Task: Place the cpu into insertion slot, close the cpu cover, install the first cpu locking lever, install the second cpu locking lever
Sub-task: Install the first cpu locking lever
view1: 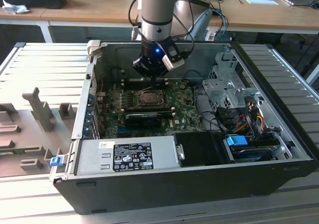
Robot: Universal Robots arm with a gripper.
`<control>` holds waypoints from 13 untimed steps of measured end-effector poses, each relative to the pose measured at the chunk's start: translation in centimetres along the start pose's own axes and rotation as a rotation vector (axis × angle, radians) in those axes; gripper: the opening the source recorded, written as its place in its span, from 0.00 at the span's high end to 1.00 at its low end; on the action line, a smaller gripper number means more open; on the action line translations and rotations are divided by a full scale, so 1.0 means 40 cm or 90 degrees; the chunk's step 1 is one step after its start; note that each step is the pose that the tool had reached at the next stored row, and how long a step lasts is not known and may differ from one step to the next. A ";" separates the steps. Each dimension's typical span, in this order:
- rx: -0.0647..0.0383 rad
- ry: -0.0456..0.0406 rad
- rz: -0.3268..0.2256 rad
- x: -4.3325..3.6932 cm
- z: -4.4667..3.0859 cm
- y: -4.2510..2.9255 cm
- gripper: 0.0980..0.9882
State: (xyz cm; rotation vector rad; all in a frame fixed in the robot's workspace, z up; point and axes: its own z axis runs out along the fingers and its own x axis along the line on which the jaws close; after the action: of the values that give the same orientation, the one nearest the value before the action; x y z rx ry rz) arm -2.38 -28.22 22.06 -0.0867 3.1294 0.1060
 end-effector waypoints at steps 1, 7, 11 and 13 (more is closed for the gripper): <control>0.000 0.0000 0.000 0.000 0.001 0.000 0.99; 0.000 0.0000 0.000 -0.001 0.004 0.000 0.99; 0.000 0.0000 0.000 -0.003 0.005 -0.001 0.99; 0.000 0.0000 0.000 -0.005 0.007 -0.001 0.99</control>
State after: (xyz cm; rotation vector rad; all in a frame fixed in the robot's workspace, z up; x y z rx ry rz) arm -2.19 -28.23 21.77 -0.0867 3.1294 0.1062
